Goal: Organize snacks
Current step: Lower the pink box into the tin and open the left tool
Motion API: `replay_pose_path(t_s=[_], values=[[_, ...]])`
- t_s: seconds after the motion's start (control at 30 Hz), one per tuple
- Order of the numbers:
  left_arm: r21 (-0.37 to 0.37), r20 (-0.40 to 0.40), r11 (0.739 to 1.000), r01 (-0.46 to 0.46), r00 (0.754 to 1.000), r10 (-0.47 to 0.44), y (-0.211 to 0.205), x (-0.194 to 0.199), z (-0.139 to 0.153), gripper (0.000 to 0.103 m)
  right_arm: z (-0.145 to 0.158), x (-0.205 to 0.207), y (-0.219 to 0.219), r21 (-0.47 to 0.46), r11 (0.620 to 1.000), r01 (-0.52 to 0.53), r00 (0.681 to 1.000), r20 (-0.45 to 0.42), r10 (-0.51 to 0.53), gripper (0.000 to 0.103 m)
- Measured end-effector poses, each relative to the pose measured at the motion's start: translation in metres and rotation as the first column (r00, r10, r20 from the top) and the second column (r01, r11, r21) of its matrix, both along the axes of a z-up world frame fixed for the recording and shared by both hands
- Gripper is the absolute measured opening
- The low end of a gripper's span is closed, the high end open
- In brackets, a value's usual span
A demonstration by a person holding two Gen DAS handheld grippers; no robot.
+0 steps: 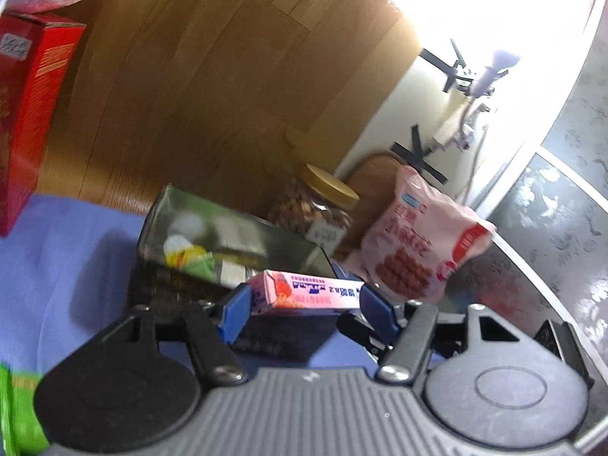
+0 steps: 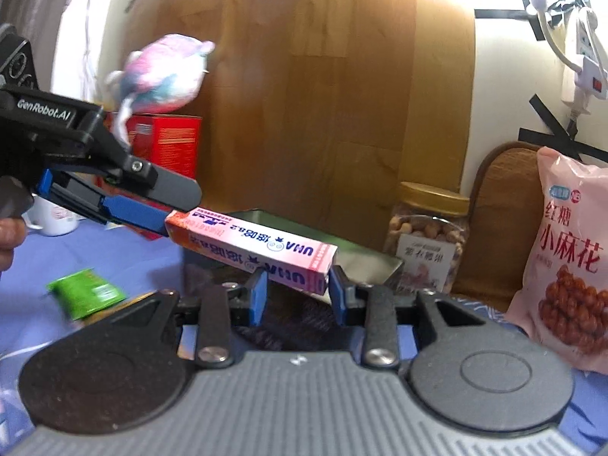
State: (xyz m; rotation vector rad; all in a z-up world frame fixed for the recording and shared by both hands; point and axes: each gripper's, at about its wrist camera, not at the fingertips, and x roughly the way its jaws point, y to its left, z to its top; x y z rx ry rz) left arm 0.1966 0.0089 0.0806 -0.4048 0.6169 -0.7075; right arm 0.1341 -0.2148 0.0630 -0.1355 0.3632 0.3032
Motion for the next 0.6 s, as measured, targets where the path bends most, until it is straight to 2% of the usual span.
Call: replay_pose_path(t_s=[0.1,0.27,0.37,0.47,0.6], values=[[0.017,-0.001,1.0,-0.01,1.0,0.01,-0.008,0.018,-0.004,0.064,-0.006,0.02,-0.004,0.009,1.0,0.024,0.999,-0.025,-0.024,0.038],[0.039,-0.032,0.999,-0.014,0.999,0.015,-0.017,0.037,-0.018,0.064,-0.011,0.035,-0.004,0.009,0.998,0.068,0.997,-0.031,-0.068,0.045],[0.061,-0.01,0.997,-0.036,0.999,0.037,-0.022,0.038,-0.021,0.069,-0.014,0.039,-0.004,0.017,0.996,0.092,0.995,-0.038,-0.091,0.047],[0.085,0.013,0.995,-0.055,0.998,0.055,-0.025,0.036,-0.02,0.078,-0.014,0.038,-0.004,0.026,0.993,0.115,0.993,-0.031,-0.115,0.059],[0.086,0.032,0.994,-0.063,0.998,0.061,-0.02,0.024,-0.016,0.08,-0.01,0.025,-0.008,0.061,0.991,0.117,0.993,-0.016,-0.117,0.059]])
